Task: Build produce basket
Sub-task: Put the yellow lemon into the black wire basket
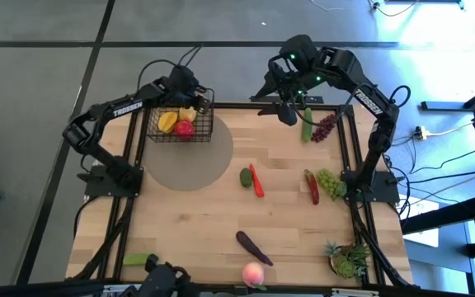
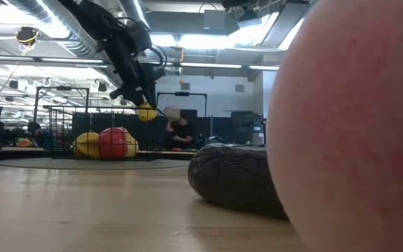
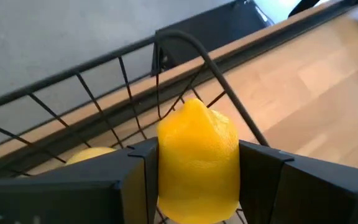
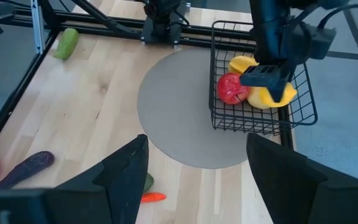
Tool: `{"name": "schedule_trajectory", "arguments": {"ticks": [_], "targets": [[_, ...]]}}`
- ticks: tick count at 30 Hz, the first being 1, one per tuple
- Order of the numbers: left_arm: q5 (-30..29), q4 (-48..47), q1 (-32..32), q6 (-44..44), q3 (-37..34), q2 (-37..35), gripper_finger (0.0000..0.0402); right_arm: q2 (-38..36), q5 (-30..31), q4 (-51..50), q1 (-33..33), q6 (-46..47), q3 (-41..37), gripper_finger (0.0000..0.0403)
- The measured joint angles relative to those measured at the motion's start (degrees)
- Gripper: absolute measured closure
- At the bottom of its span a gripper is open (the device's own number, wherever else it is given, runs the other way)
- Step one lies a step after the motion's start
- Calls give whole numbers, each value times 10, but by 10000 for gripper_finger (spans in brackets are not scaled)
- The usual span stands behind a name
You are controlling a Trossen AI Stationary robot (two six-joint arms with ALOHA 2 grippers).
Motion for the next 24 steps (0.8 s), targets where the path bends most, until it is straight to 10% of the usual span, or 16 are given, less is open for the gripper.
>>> {"name": "schedule_trajectory", "arguments": {"ticks": [24], "targets": [[-57,-38,9,17,0,25,256,0,0,-1,-1,-1,0,141]]}}
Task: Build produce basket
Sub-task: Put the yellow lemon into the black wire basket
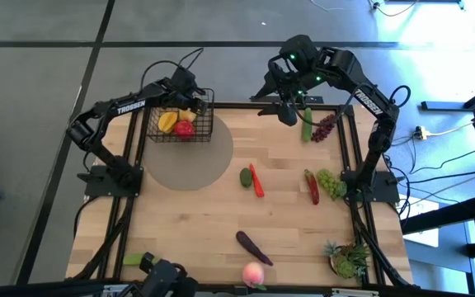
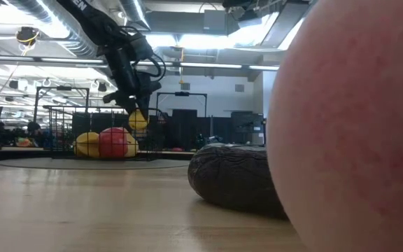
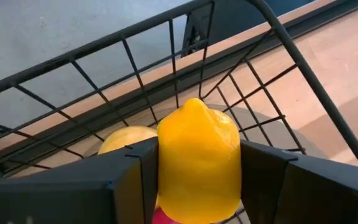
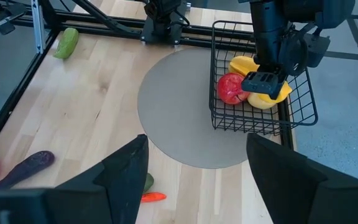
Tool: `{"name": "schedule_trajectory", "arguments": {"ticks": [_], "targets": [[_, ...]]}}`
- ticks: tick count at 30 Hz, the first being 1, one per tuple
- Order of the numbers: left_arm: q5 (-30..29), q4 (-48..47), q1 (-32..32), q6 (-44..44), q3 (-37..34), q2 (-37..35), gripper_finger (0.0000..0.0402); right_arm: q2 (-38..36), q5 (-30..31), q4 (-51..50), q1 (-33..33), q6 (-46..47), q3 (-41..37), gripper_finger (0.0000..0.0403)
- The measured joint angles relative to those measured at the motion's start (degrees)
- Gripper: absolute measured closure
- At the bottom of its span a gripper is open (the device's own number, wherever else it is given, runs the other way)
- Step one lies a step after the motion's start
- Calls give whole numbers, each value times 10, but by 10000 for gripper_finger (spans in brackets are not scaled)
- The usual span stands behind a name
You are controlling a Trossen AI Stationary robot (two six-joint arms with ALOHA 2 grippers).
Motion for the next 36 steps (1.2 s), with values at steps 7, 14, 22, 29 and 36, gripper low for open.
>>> {"name": "schedule_trajectory", "arguments": {"ticks": [7,14,22,29,36], "targets": [[-16,3,0,23,0,0,227,0,0,0,0,0,0,141],[13,13,0,9,0,0,224,0,0,0,0,0,0,141],[21,15,-4,11,0,0,241,0,0,0,0,0,0,141],[14,15,-4,13,0,0,234,0,0,0,0,1,0,141],[13,12,-4,10,0,0,233,0,0,0,0,-12,0,141]]}}
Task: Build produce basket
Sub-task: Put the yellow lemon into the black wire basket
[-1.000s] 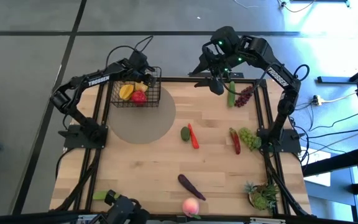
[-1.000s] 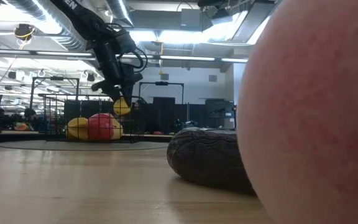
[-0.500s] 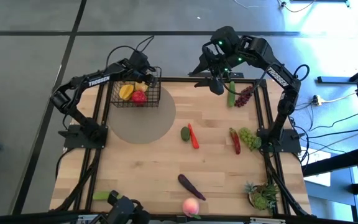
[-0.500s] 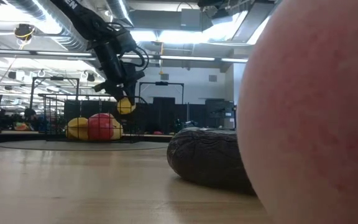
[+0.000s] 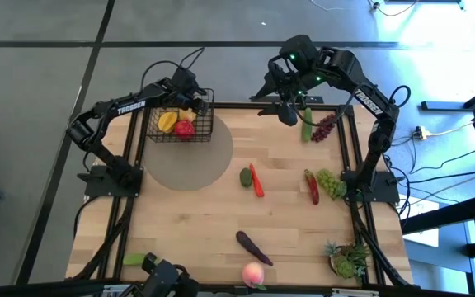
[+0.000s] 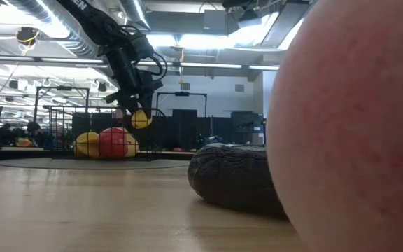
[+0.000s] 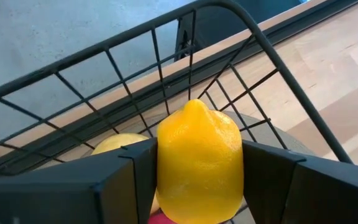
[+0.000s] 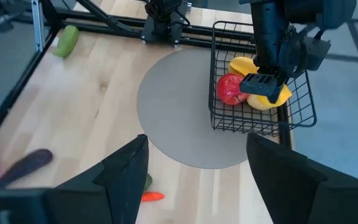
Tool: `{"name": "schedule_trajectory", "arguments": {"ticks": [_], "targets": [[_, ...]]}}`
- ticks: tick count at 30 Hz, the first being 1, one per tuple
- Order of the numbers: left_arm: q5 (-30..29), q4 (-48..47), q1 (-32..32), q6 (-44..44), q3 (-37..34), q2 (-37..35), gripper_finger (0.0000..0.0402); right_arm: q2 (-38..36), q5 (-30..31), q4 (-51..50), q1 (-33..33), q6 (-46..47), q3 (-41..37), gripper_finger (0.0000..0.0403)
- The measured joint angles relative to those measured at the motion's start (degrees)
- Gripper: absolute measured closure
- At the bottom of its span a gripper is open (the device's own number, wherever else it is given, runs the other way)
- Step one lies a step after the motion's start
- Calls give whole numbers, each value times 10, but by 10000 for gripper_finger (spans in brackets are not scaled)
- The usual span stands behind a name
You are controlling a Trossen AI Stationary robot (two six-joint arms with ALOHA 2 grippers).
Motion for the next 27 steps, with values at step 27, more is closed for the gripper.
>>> {"name": "schedule_trajectory", "arguments": {"ticks": [27], "targets": [[0,-37,0,1,0,0,233,1,95,13,0,14,-4,141]]}}
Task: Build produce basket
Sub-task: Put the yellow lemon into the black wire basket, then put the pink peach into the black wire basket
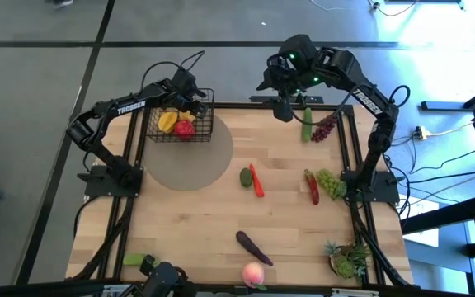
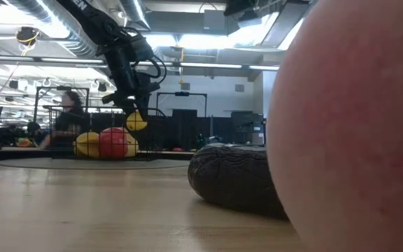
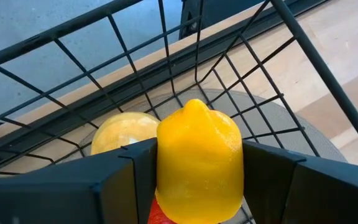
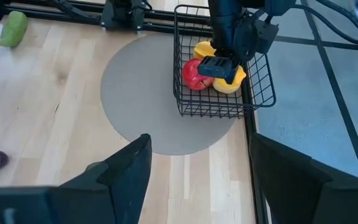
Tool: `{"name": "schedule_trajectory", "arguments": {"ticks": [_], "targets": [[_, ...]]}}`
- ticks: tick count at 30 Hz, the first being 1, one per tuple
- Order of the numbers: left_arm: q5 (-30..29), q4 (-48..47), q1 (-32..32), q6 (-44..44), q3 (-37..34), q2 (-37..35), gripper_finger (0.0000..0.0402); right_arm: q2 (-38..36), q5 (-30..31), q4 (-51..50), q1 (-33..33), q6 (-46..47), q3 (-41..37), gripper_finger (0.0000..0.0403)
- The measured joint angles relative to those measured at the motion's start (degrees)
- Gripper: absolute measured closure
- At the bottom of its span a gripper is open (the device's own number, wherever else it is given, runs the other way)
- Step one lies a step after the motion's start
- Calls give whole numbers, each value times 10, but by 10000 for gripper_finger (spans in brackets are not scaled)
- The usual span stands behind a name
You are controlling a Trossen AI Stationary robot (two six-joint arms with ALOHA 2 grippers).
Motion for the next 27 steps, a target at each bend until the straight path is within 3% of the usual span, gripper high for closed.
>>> {"name": "schedule_trajectory", "arguments": {"ticks": [18,27], "targets": [[16,10,-11,31,0,0,230,0,-1,0,0,-1,0,141],[11,19,-10,33,0,21,179,0,-1,0,0,-1,0,141]]}}
